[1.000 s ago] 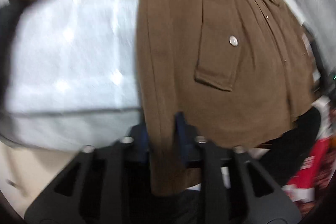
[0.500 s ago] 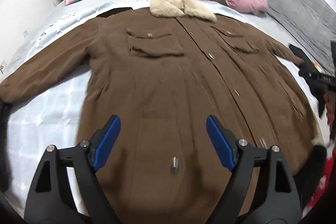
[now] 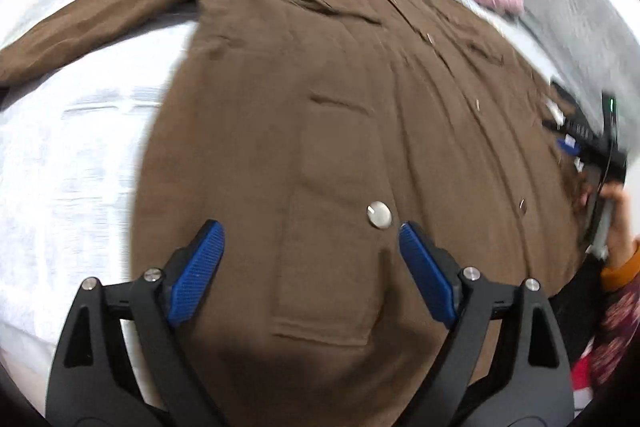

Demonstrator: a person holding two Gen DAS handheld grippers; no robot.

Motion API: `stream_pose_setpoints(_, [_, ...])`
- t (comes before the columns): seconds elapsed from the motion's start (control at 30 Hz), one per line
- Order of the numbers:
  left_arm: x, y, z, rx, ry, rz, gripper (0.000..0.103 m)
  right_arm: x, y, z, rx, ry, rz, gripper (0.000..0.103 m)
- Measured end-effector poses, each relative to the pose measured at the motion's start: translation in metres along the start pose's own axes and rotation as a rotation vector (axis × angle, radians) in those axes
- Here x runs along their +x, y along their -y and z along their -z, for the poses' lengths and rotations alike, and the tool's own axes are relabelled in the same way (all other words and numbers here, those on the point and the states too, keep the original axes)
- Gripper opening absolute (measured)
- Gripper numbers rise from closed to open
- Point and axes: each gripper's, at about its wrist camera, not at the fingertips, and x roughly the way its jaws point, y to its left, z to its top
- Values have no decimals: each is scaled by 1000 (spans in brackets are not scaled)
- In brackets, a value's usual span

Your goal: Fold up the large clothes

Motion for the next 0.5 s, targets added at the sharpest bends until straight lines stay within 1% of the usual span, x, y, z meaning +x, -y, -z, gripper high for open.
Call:
stream_pose_setpoints(0.07, [-7, -18, -13, -66, 20, -22, 89, -5, -4, -4, 16, 37, -9, 80])
stream_pose_setpoints(0.13, [-11, -38, -27, -127, 44, -69, 91, -9, -9, -9, 31, 60, -25, 80])
stream_pose_setpoints(0.2, [-13, -65, -45, -206, 61, -162, 94, -9, -14, -15, 42, 57, -69, 80])
stream_pose_setpoints(0.23, [-13, -76, -51, -238, 64, -195, 94, 1, -16, -16, 42, 48, -80, 81])
stream_pose_setpoints(0.33, [-11, -120, -72, -353, 89, -292, 94, 11, -23, -18, 28, 27, -82, 81])
stream_pose_setpoints(0.4, [-9, -144, -77, -415, 111, -326, 94, 15, -29, -21, 8, 25, -75, 81])
stream_pose_setpoints(0.5, [-1, -184, -87, -524, 133, -350, 94, 20, -32, -20, -18, 20, -70, 81])
